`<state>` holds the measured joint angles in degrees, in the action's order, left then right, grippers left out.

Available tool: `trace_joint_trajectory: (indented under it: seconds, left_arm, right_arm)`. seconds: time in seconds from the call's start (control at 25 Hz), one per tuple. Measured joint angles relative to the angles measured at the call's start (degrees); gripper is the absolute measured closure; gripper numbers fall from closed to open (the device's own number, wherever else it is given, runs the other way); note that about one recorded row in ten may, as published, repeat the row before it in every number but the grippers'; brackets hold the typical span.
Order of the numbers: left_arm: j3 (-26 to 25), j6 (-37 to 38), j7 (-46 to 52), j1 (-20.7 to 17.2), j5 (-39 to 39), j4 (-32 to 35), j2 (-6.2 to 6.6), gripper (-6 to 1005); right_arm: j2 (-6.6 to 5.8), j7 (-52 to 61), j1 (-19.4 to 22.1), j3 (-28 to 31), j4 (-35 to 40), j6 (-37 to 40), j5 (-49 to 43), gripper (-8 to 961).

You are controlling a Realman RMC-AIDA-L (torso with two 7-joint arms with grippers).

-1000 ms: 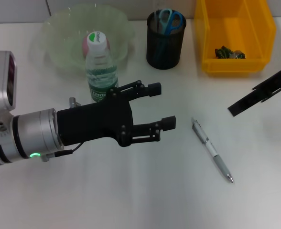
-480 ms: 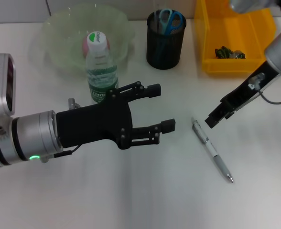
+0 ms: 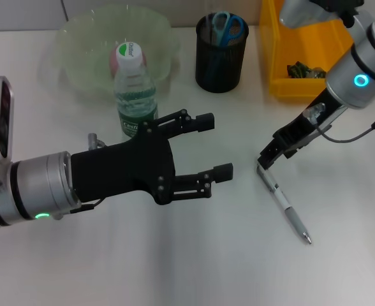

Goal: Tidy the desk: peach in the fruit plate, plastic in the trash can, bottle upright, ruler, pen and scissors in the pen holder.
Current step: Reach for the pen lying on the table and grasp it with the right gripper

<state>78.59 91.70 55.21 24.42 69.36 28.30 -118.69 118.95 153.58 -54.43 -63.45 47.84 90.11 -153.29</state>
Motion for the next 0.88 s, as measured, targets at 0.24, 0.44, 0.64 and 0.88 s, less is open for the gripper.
trace_joint_trajectory:
  seconds: [0.24,0.44,0.64,0.88]
  left_arm:
    - [0.25,0.0,-1.78,-0.08,0.04,-0.36,0.01,168]
    - [0.25,0.36,-2.18,-0.14,0.09,-0.15,-0.07,168]
    - [0.25,0.48,-3.23,0.16,0.21,-0.26,-0.16,168]
    - [0.25,0.13,-4.57,0.13,0.25,-0.54,-0.14,168]
  right_arm:
    - [0.08,1.64,-0.54,0.06,-2.44,-1.7,0.21,364]
    - [0.13,2.87,-0.64,0.08,-4.11,-2.72,0.27,364]
    - [0.15,3.52,-1.24,0.0,-5.86,-3.52,0.05,364]
    - [0.23,3.7,-2.48,-1.35,-8.98,-6.16,-0.13,365]
